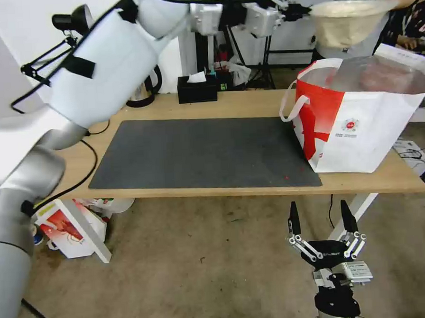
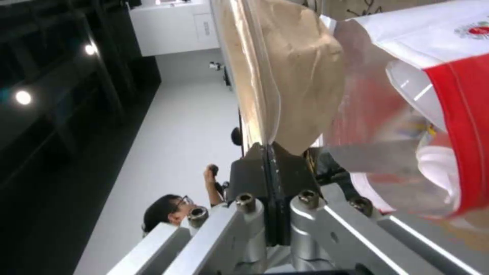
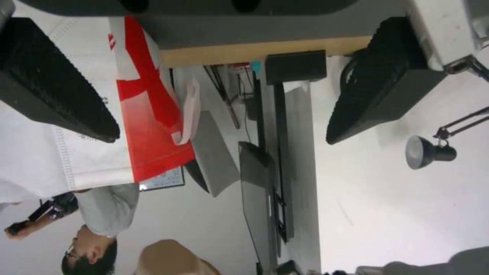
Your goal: Pick up the trash from the table and place it into the takeout bag.
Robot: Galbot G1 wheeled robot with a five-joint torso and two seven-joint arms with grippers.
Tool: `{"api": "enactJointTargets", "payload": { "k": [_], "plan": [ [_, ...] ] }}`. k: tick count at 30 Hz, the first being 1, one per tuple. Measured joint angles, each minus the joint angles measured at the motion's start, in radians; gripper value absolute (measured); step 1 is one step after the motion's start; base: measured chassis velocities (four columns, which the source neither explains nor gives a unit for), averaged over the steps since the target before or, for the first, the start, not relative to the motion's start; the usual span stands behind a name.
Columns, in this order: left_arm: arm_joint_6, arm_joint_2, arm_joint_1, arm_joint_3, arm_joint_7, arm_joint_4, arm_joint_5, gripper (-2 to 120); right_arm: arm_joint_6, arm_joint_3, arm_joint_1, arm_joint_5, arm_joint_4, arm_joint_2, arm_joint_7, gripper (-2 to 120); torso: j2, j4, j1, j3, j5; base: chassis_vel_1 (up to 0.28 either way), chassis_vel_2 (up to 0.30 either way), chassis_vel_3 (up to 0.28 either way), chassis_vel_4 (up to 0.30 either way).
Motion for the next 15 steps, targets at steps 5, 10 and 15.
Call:
{"api": "enactJointTargets", "payload": {
  "k": [5,10,15],
  "plan": [
    [-0.005,-0.057,0.012,-0.009,-0.003,0.035,0.033,0,0.0,0.0,0.0,0.0,0.0,0.0,0.0,100,0.0,-0.0001,0.0,0.0,0.0,0.0,0.0,0.0,0.0],
    [-0.018,-0.091,0.026,-0.014,-0.022,0.068,0.073,0,0.0,0.0,0.0,0.0,0.0,0.0,0.0,100,0.0,-0.0001,0.0,0.0,0.0,0.0,0.0,0.0,0.0],
    [-0.027,-0.11,0.047,-0.022,-0.03,0.092,0.103,0,0.0,0.0,0.0,0.0,0.0,0.0,0.0,100,0.0,0.0002,0.0,0.0,-0.0003,0.0,0.0,0.0,0.0]
  ]
}}
